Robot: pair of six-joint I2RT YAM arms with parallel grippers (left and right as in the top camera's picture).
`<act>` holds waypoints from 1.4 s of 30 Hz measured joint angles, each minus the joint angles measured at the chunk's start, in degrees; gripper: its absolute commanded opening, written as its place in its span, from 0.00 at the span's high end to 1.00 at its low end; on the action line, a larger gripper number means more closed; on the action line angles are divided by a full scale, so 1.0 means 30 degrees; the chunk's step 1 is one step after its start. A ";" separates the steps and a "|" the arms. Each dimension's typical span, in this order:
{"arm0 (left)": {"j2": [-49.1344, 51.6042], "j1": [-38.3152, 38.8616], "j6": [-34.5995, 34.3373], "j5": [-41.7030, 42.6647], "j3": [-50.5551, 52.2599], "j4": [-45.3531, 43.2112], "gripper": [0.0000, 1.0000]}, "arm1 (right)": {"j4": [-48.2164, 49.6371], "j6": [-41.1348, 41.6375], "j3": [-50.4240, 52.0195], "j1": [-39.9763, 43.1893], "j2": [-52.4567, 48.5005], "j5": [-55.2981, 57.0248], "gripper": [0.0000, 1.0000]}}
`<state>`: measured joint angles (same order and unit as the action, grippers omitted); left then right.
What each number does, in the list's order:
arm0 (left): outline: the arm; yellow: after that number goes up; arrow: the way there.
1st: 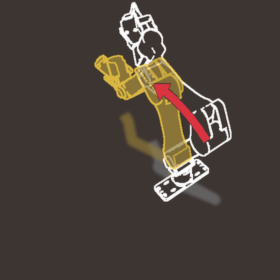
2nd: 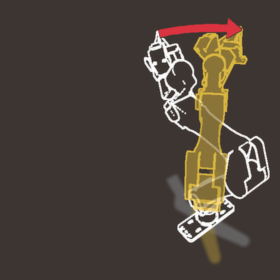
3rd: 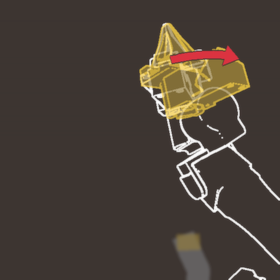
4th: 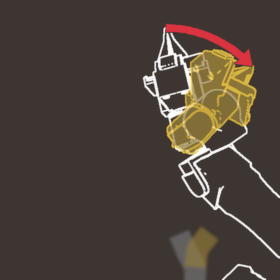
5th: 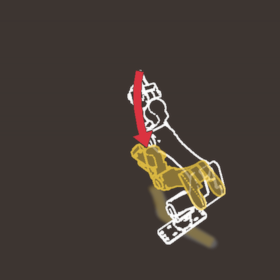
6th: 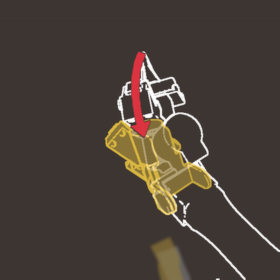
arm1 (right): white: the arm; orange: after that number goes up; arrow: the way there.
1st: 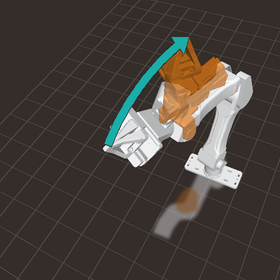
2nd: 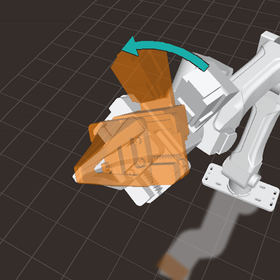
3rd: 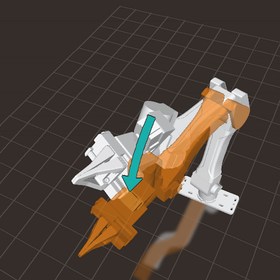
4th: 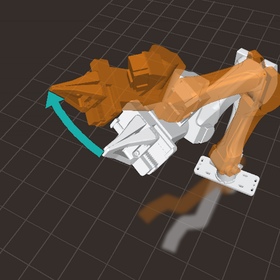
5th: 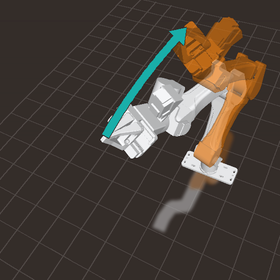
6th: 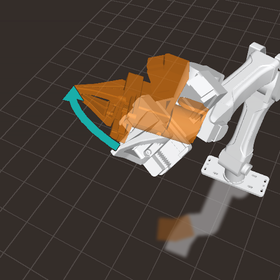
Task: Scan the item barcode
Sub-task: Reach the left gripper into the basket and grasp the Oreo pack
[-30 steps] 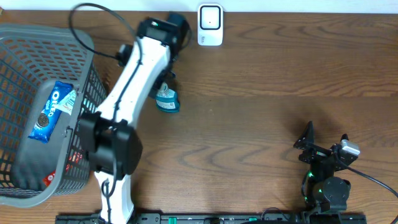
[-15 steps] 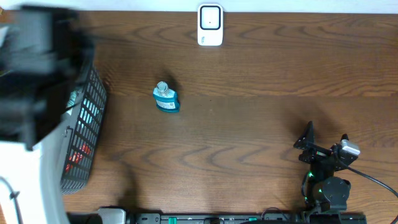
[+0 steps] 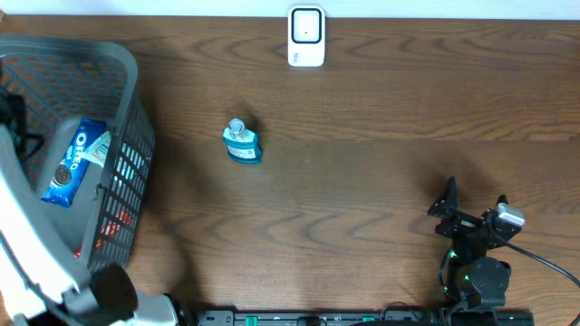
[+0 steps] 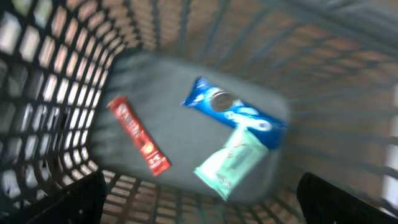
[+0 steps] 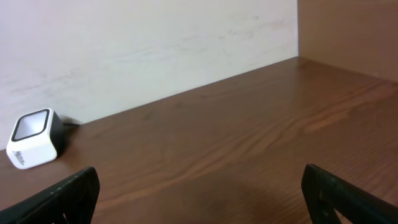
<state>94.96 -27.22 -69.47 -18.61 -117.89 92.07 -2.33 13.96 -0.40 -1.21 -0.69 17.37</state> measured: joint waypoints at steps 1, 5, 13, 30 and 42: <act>0.0437 -0.0029 -0.0772 0.0102 0.0568 -0.0189 0.02 | 0.0000 0.0000 0.0000 0.0000 0.0000 0.0007 0.01; 0.1676 -0.0036 -0.3104 0.0379 0.2710 -0.2528 0.02 | 0.0000 0.0000 0.0000 0.0000 0.0000 0.0007 0.01; 0.4087 -0.0036 -0.5005 0.0678 0.5807 -0.7045 0.01 | 0.0000 0.0000 0.0000 0.0000 0.0000 0.0000 0.01; 1.0251 -0.0051 -0.5457 0.0481 0.6411 -1.1242 0.06 | 0.0000 0.0000 0.0000 0.0000 0.0000 0.0000 0.01; 1.0528 -0.0095 -0.4816 -0.0219 0.6302 -1.0462 0.93 | 0.0000 0.0000 0.0000 0.0000 0.0000 0.0000 0.01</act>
<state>126.54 -27.51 -83.92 -19.27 -98.98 60.69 -2.33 13.96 -0.40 -1.21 -0.69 17.37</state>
